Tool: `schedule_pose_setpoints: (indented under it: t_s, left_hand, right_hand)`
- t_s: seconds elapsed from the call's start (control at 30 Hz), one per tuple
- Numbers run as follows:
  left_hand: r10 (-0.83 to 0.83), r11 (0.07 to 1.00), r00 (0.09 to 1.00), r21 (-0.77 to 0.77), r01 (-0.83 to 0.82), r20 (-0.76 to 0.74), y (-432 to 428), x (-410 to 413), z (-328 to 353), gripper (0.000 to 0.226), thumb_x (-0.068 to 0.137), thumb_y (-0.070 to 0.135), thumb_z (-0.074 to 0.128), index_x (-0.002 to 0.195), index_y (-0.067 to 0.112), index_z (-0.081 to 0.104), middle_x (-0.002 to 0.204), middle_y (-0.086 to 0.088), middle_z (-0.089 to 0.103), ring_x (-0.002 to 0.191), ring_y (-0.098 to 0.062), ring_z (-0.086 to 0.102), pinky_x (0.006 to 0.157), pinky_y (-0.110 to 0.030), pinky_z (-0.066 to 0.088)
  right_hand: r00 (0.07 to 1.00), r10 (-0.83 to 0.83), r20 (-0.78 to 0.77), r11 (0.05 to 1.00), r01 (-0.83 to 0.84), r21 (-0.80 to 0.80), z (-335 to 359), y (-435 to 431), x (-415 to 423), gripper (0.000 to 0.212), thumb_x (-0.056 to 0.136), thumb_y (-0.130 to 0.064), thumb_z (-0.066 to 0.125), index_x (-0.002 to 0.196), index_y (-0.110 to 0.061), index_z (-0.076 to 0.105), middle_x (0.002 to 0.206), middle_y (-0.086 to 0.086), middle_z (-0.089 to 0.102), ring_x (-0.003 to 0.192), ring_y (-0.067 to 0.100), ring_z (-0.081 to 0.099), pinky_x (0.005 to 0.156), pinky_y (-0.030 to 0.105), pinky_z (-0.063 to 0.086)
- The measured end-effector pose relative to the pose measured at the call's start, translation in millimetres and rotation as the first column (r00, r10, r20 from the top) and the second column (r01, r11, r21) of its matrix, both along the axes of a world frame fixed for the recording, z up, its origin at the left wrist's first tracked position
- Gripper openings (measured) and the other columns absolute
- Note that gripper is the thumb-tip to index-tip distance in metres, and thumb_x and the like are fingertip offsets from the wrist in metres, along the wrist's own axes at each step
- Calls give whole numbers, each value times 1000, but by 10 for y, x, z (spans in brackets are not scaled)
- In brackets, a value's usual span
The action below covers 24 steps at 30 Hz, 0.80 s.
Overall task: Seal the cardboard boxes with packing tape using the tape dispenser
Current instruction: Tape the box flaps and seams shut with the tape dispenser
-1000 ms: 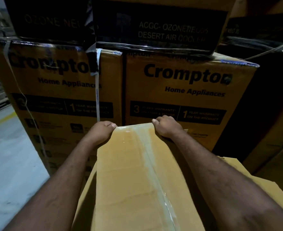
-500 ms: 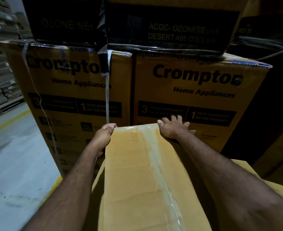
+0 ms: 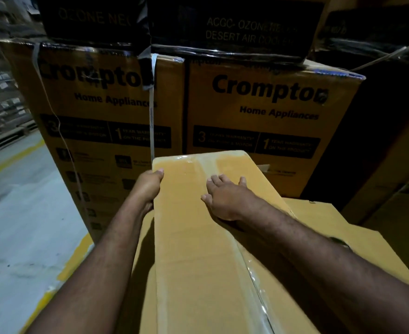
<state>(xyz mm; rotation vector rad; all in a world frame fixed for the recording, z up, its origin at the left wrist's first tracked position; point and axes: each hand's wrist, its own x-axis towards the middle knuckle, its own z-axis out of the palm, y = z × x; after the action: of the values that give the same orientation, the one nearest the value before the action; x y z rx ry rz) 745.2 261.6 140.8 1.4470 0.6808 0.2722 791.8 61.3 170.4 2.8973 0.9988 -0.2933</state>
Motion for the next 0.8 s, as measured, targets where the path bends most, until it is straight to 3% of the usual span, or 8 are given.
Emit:
schedule_pose_setpoints:
  t_s: [0.23, 0.37, 0.47, 0.6, 0.7, 0.77, 0.8]
  left_hand:
    - [80, 997, 997, -4, -80, 0, -69, -24, 10, 25, 105, 28, 54, 122, 11, 62, 90, -6, 68, 76, -22, 66, 55, -29, 49]
    - [117, 993, 993, -12, -117, 25, -116, -71, 10, 18, 104, 28, 56, 116, 15, 60, 90, -4, 67, 79, -21, 66, 60, -30, 50]
    - [143, 989, 988, 19, -144, 56, -180, -176, 32, 22, 104, 31, 56, 115, 12, 62, 93, -4, 68, 83, -20, 66, 68, -30, 54]
    - [-43, 979, 999, 200, 40, 8, -516, -801, -14, 37, 103, 39, 53, 136, 21, 54, 120, -3, 67, 104, -23, 65, 92, -46, 55]
    - [-170, 954, 985, 250, 167, -8, -938, -1657, -195, 61, 101, 41, 56, 155, 39, 27, 145, 8, 53, 125, -19, 56, 104, -52, 49]
    - [-163, 954, 986, 257, 152, 22, -1145, -2021, -339, 69, 102, 42, 54, 159, 45, 15, 160, 16, 33, 138, -13, 43, 115, -51, 40]
    - [-140, 957, 990, 261, 126, 36, -1193, -2081, -379, 67, 102, 42, 53, 159, 43, 18, 160, 15, 35, 139, -14, 43, 116, -50, 39]
  right_hand:
    - [1000, -8, -5, 1000, 8, 5, 101, -632, -1012, 61, 106, -50, 19, 153, -14, 30, 166, 3, 17, 154, 20, 6, 119, 61, 11]
    - [998, -61, -2, 996, 61, -60, 156, -1021, -1712, 91, 86, -67, -9, 157, -17, 21, 167, 0, 11, 154, 18, -2, 121, 58, 4]
    - [992, -121, -35, 990, 118, -73, 137, -1068, -1882, 105, 75, -73, -14, 159, -17, 14, 168, 0, 3, 154, 17, -7, 121, 58, 0]
    - [989, -146, -37, 989, 147, 25, 23, -1011, -1749, 78, 99, -65, 10, 160, -16, 14, 168, 0, -4, 154, 17, -11, 118, 64, -2]
    - [989, -133, -63, 989, 137, 59, -10, -992, -1684, 75, 102, -63, 12, 160, -16, 15, 168, -1, -4, 154, 17, -10, 118, 66, -2]
    - [990, -122, -67, 989, 127, 82, -1, -1001, -1694, 73, 103, -61, 14, 158, -14, 22, 169, 1, 2, 154, 19, -6, 117, 67, 0]
    - [992, -113, -64, 989, 118, 84, 14, -1018, -1722, 72, 103, -61, 15, 156, -13, 27, 168, 1, 6, 154, 19, -4, 117, 68, 1]
